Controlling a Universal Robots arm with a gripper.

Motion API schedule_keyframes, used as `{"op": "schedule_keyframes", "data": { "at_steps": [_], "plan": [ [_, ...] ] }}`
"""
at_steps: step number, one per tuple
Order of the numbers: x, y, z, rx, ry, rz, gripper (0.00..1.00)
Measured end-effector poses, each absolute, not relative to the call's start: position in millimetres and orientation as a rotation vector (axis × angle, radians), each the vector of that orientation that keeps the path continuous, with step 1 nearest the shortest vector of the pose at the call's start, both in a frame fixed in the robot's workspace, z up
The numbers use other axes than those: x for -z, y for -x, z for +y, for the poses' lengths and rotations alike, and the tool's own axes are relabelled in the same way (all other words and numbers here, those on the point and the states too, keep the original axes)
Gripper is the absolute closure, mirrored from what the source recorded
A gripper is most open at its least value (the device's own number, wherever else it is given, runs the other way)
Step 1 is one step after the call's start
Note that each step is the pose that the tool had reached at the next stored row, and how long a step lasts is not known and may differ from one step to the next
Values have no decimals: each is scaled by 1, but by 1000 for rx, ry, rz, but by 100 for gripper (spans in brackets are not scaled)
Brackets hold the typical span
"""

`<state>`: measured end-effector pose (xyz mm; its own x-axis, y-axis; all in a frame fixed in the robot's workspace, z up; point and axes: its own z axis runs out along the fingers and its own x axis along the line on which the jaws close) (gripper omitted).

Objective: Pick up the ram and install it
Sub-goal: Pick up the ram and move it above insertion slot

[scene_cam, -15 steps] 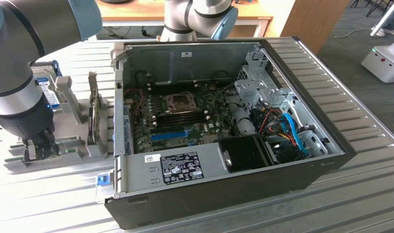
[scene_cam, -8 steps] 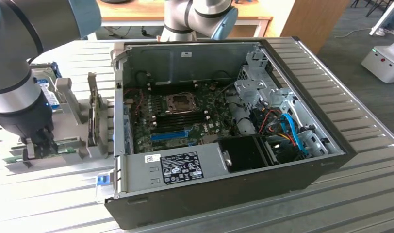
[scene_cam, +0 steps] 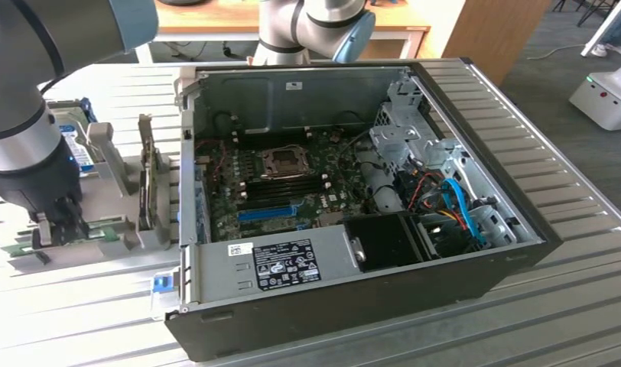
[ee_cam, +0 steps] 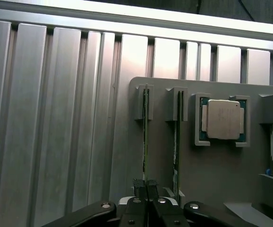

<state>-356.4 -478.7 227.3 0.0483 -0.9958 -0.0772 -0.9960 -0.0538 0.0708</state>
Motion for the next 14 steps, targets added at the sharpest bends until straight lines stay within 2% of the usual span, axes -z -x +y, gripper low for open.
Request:
{"op": "schedule_keyframes", "data": {
  "at_steps": [14],
  "plan": [
    [-256, 354, -477, -165, 2270, 2162, 88]
  ]
}}
